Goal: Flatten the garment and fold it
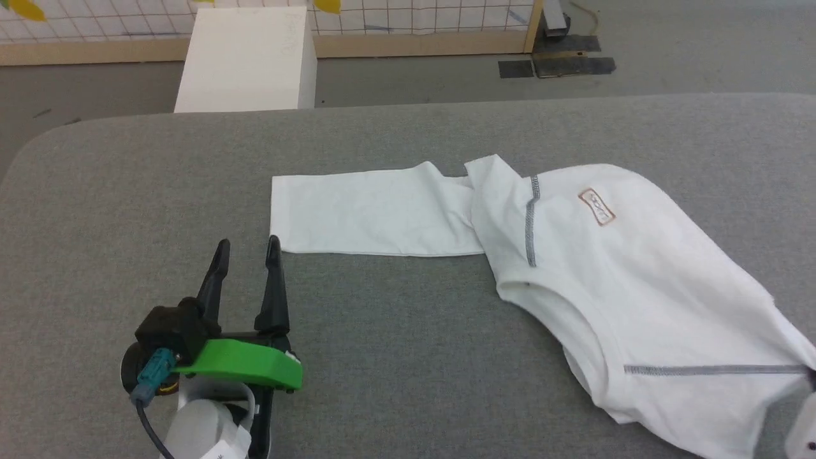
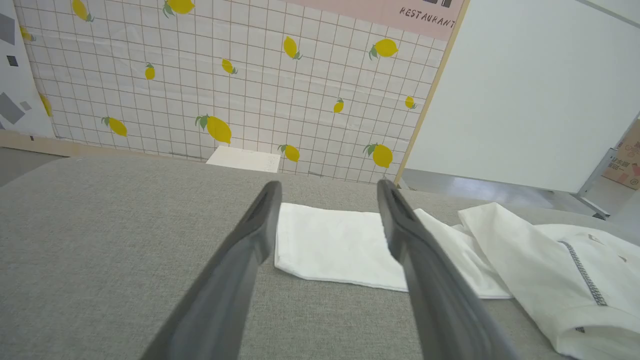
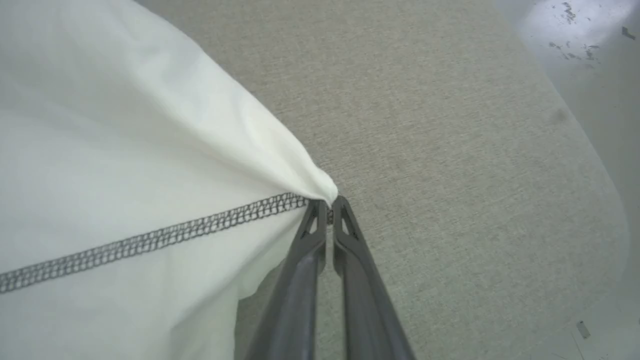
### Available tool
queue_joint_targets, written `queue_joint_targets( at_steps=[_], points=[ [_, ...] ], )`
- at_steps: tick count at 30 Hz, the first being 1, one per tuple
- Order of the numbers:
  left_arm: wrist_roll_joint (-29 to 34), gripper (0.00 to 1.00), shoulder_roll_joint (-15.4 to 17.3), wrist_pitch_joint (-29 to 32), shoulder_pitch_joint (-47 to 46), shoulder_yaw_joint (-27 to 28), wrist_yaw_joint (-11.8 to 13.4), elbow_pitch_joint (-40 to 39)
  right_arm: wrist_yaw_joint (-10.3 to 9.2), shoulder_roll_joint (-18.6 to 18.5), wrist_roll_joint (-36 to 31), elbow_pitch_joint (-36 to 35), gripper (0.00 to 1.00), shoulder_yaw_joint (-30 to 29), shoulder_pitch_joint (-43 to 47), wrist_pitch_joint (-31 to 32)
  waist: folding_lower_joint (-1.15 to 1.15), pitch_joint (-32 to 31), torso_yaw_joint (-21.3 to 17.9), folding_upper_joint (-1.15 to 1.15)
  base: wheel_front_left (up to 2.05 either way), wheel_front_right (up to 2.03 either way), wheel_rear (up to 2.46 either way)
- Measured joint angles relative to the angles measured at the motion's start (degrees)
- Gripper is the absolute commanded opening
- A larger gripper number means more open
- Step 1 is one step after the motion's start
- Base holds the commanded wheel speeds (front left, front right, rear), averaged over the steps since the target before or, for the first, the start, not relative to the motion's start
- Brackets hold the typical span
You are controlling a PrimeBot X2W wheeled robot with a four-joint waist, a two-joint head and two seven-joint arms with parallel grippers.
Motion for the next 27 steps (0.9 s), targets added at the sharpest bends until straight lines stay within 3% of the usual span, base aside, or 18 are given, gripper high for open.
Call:
queue_joint_targets(
  at_steps=[4,5,6,12,18,25,27],
  points=[
    [0.07,1.00,-0.01,0.00,-0.05,-0.07,-0.02,0.19,0.01,0.04,-1.92,1.65,0.00,-6.94,-0.67,-2.02,0.00,-0.10,-1.33,0.00,0.00,0.00,0.00],
    [0.07,1.00,-0.01,0.00,-0.06,-0.12,-0.02,0.23,0.00,0.08,-2.29,1.97,0.43,-7.99,-1.14,-3.04,0.00,-0.05,-1.59,0.00,0.00,0.00,0.00],
    [0.07,1.00,-0.01,0.00,-0.10,-0.25,-0.03,0.29,0.00,0.03,-2.56,2.21,1.00,-9.00,-1.85,-4.74,0.00,0.06,-1.90,0.00,0.00,0.00,0.00],
    [-0.07,1.00,-0.01,-0.01,-2.15,-4.02,-0.92,2.44,0.02,0.03,0.26,1.24,1.00,-5.65,-4.72,-19.26,0.00,1.19,-3.71,0.00,0.00,0.00,0.00],
    [-2.45,1.00,-0.14,0.78,-10.33,-14.36,-1.88,9.69,0.00,-0.07,2.54,-0.86,1.00,3.45,-4.76,-33.16,0.00,2.81,-6.37,0.00,0.00,0.00,0.00],
    [-9.35,1.00,-0.24,10.42,-22.95,-23.39,-0.81,18.81,0.00,-0.02,4.89,0.04,1.00,12.74,-4.81,-37.42,0.00,5.49,-9.54,0.00,0.00,0.00,0.00],
    [-10.78,1.00,-0.31,14.57,-27.07,-25.41,0.80,22.37,0.00,-0.03,5.65,0.64,1.00,14.99,-5.00,-37.96,0.00,6.62,-10.38,0.00,0.00,0.00,0.00]
  ],
)
